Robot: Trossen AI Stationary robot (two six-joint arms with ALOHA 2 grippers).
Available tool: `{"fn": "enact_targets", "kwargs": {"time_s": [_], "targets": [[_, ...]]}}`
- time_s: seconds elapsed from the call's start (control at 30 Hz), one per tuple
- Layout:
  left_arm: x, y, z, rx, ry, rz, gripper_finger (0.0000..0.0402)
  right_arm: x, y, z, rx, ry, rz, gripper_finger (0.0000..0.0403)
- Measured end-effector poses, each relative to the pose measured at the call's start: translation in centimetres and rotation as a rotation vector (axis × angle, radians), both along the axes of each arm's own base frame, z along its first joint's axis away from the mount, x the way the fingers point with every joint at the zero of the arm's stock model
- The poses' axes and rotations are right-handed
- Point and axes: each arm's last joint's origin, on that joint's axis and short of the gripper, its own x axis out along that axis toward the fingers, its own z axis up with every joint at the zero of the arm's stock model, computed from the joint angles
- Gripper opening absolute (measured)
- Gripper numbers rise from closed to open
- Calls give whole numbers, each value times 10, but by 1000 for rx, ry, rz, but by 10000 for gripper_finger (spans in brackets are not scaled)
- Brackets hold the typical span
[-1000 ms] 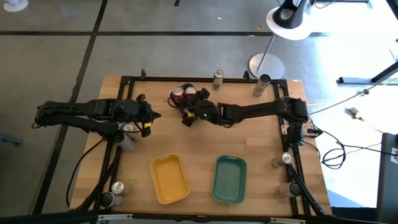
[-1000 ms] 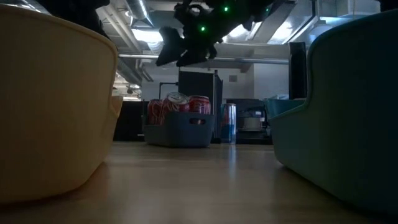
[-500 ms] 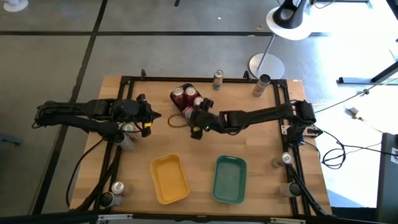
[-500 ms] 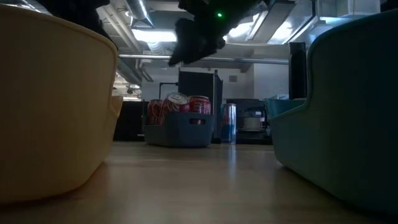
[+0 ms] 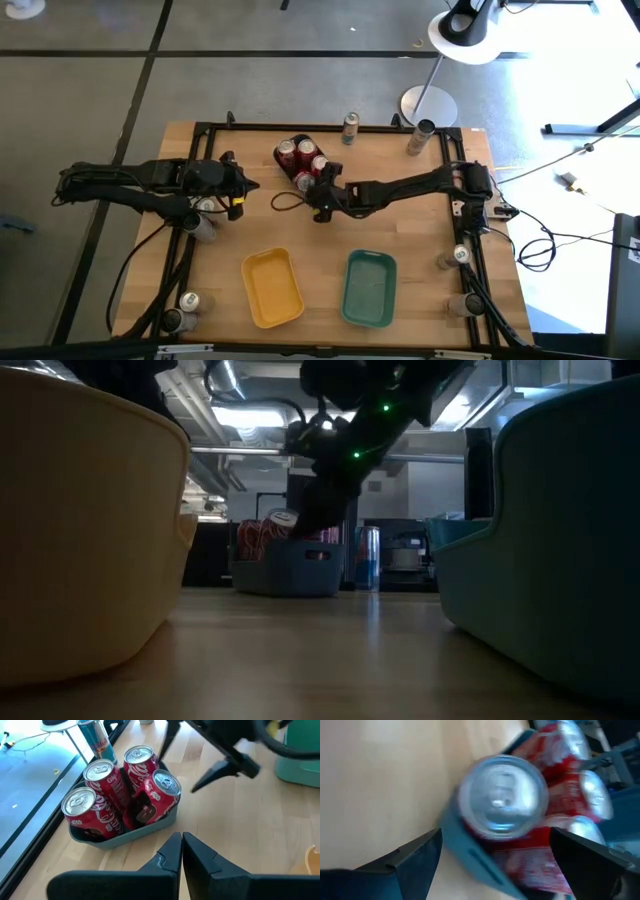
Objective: Sort soda cans
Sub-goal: Put the red and white soda can into the blue bin
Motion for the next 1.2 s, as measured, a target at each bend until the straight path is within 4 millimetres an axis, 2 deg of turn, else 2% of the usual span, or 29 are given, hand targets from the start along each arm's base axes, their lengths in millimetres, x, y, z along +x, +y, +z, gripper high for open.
{"fn": "enact_targets", "kwargs": {"time_s": [0.23,0.43,0.63,1.1,1.2], "targets": [[0,0,0,0,-1,0,8,2,-12,4,-15,-37,-40,365],[0,0,0,0,-1,0,8,8,-13,-3,-30,-62,-25,365],[0,0,0,-1,-3,1,8,13,-15,1,-52,-118,-21,365],[0,0,0,-10,-6,7,8,15,-46,8,-59,-197,-65,365],[0,0,0,-14,-5,10,8,16,-47,8,-56,-202,-66,365]]}}
